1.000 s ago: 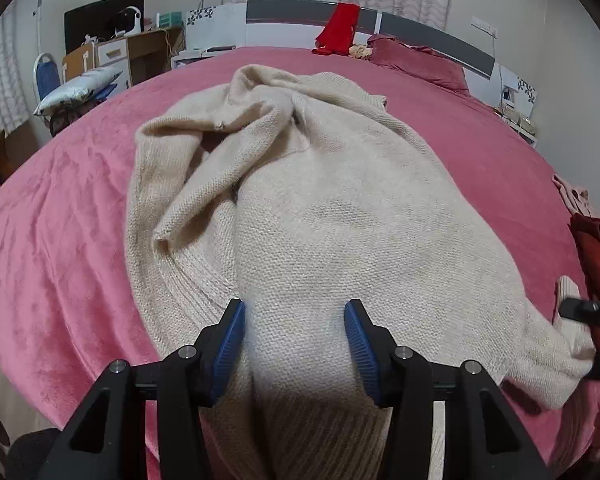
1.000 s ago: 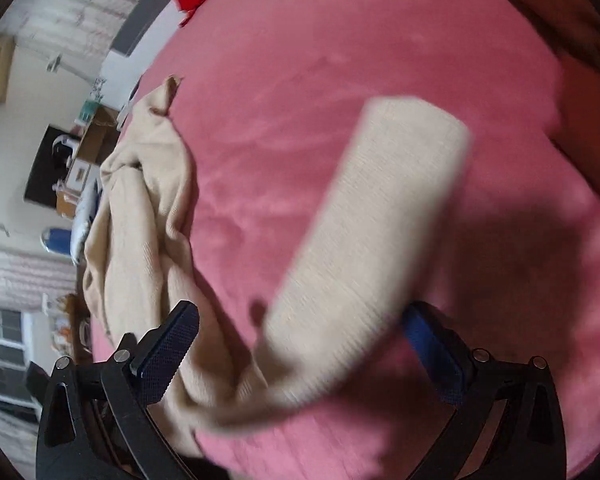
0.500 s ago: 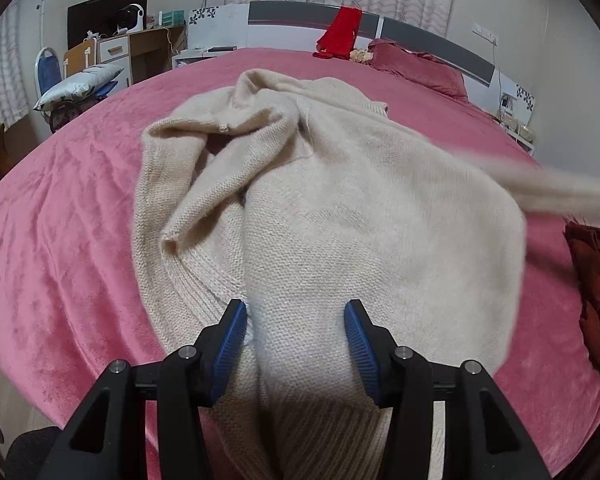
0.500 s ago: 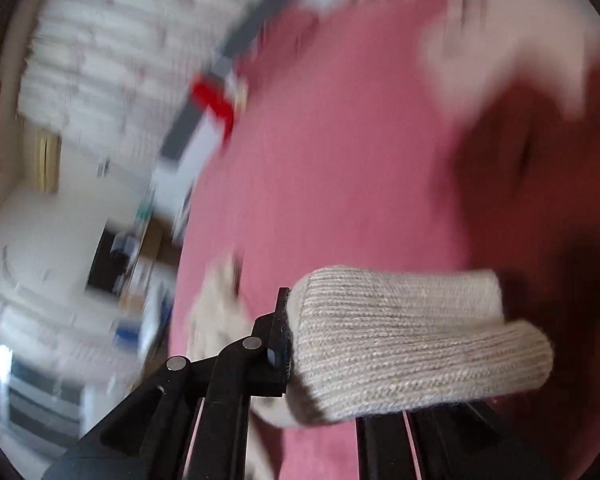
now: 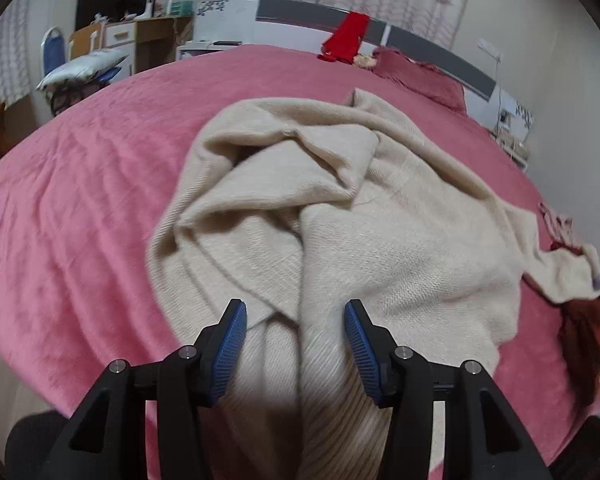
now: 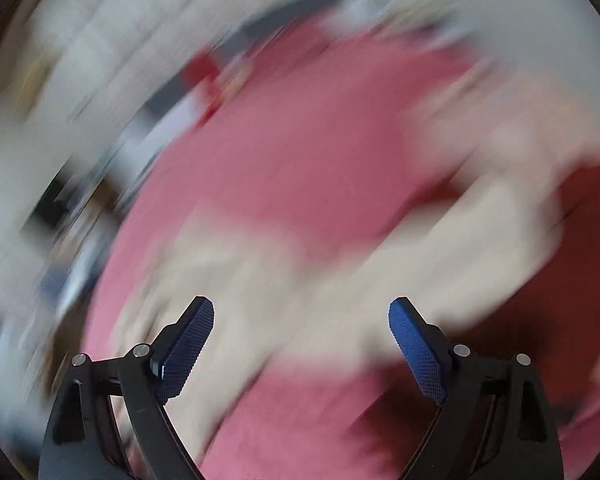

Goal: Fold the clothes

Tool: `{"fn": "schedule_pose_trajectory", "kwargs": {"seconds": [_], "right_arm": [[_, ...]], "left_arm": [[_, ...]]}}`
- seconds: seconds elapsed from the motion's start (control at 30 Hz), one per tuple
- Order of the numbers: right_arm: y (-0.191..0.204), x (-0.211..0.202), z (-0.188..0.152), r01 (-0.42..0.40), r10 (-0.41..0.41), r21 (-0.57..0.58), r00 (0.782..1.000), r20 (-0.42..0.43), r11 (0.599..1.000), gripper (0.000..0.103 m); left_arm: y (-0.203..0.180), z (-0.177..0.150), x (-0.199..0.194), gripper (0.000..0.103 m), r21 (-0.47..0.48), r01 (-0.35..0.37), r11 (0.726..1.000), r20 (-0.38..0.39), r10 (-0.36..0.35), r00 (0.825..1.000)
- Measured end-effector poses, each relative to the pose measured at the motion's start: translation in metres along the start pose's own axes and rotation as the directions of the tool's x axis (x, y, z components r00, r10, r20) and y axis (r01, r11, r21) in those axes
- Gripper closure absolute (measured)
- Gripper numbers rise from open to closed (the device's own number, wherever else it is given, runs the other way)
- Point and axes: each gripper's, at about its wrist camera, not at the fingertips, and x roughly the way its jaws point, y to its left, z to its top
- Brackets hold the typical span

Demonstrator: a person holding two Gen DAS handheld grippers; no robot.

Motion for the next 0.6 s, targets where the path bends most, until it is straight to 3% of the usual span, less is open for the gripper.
{"fn": "schedule_pose_trajectory", "kwargs": {"seconds": [0.07, 0.17, 0.23, 0.27, 0.33, 0.37, 0.43, 0.5, 0.57, 0.6], "right_arm": [[0.034, 0.051, -0.061, -0.143, 0.132, -0.044, 0.972, -0.196, 0.989, 0.012], [0.064, 0.119, -0.117, -0.188, 0.186, 0.023, 0.933, -0.308, 0.982, 0.012], [0.071, 0.140, -0.129, -0.159, 0.178, 0.098, 0.955, -0.237, 0.982, 0.011], [0.075, 0.150, -0.135, -0.146, 0.171, 0.136, 0.964, -0.202, 0.980, 0.005], [0.093, 0.154, -0.142, -0.145, 0.162, 0.129, 0.978, -0.131, 0.981, 0.000], [0.108, 0.159, -0.147, -0.219, 0.230, 0.097, 0.965, -0.123, 0.971, 0.002], [0.130, 0.168, -0.156, -0.286, 0.293, 0.065, 0.944, -0.152, 0.956, 0.030], [0.147, 0.202, -0.173, -0.298, 0.313, 0.097, 0.905, -0.289, 0.950, 0.073], [0.144, 0.221, -0.178, -0.299, 0.344, 0.182, 0.882, -0.323, 0.937, 0.092], [0.140, 0.228, -0.176, -0.319, 0.388, 0.246, 0.863, -0.323, 0.915, 0.093]], "left_arm": [[0.012, -0.004, -0.013, 0.051, -0.047, 0.008, 0.999, 0.014, -0.007, 1.000], [0.030, -0.012, -0.031, 0.051, -0.101, -0.011, 0.995, 0.043, 0.016, 0.999], [0.040, -0.015, -0.036, 0.051, -0.122, -0.032, 0.992, 0.050, 0.039, 0.998], [0.047, -0.017, -0.039, 0.051, -0.135, -0.040, 0.990, 0.050, 0.047, 0.998], [0.056, -0.018, -0.041, 0.051, -0.157, -0.054, 0.986, 0.052, 0.063, 0.997], [0.059, -0.018, -0.040, 0.051, -0.166, -0.059, 0.984, 0.049, 0.068, 0.996], [0.064, -0.018, -0.040, 0.051, -0.181, -0.067, 0.981, 0.042, 0.076, 0.996], [0.065, -0.018, -0.037, 0.051, -0.195, -0.062, 0.979, 0.032, 0.069, 0.997], [0.064, -0.018, -0.037, 0.051, -0.194, -0.064, 0.979, 0.034, 0.072, 0.997], [0.063, -0.018, -0.037, 0.051, -0.186, -0.068, 0.980, 0.040, 0.076, 0.996]]}}
